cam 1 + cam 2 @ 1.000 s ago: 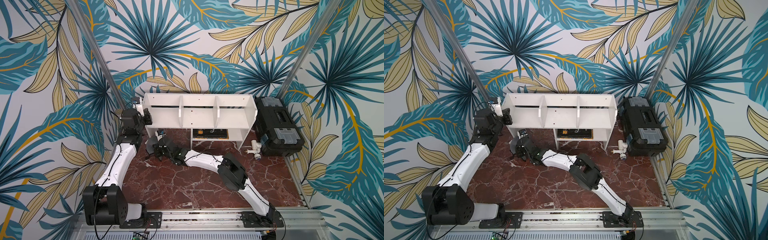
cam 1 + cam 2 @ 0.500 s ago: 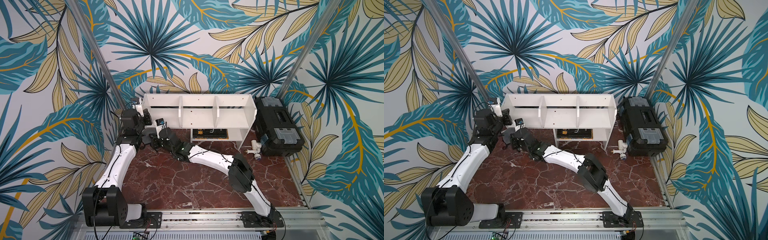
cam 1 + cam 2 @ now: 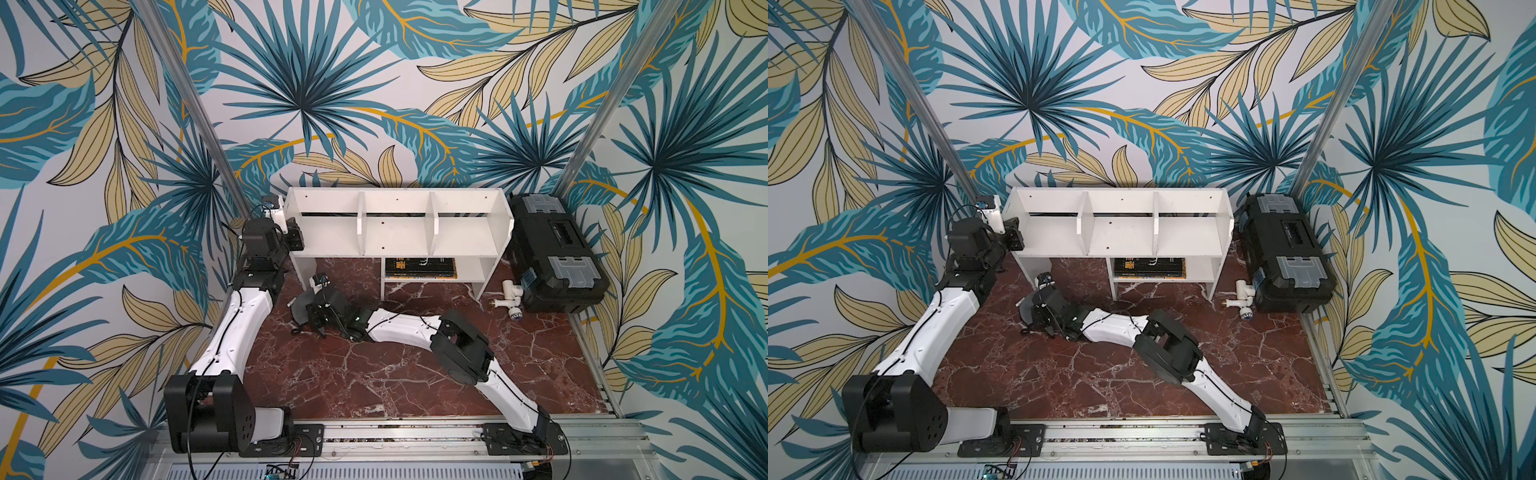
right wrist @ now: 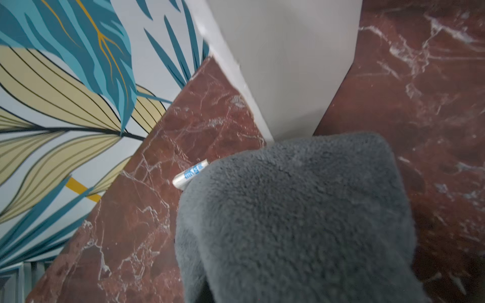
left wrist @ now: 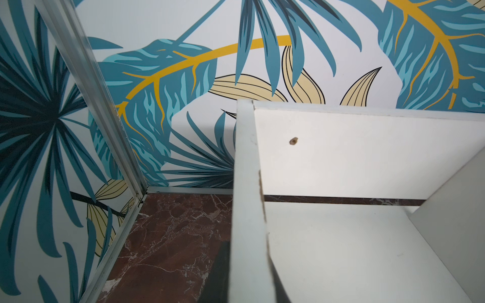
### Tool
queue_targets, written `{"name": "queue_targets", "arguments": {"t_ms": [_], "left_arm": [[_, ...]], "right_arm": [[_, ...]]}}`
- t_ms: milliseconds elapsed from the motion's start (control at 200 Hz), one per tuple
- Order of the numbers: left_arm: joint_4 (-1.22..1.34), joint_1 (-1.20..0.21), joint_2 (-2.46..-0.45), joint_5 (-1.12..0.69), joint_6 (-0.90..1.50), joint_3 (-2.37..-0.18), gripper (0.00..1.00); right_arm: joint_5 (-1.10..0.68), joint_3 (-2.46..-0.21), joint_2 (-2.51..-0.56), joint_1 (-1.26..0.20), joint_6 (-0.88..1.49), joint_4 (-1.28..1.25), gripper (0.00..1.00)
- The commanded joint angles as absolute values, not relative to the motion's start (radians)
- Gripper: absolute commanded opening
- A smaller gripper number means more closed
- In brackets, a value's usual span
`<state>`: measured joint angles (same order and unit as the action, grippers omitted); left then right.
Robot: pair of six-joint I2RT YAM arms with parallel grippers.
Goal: Wipe the bookshelf clean with a cloth
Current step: Wipe the dust from the shelf.
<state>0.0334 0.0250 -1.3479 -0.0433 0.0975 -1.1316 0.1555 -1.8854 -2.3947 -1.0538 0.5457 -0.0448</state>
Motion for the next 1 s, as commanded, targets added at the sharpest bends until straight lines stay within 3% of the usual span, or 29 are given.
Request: {"name": "queue_targets", "arguments": {"t_ms": [0, 235, 506, 716, 997], "left_arm": [[-0.018, 0.022, -1.329, -0.166, 0.273, -1.087, 0.00], [-0.018, 0.023, -1.328, -0.166, 0.270, -1.087, 0.00], [-0.016, 0.023, -1.331, -0.169, 0.273, -1.088, 0.00], [-0.018, 0.023, -1.330, -0.166, 0.270, -1.088, 0.00], [-0.019, 0.023, -1.335, -0.163, 0.269, -1.086, 0.00]], "right_arm": [[0.172, -1.956, -2.303, -1.041, 0.491, -0.060, 0.00], [0.246, -1.910, -2.160, -1.022, 0.465, -0.102, 0.00], [0.429, -1.576, -1.884, -0.999, 0.441, -0.110, 0.00], [0.443, -1.285, -1.698, -0.924, 0.526, -0.128, 0.00], [0.367, -1.093, -1.813, -0.900, 0.595, -0.163, 0.00]]}}
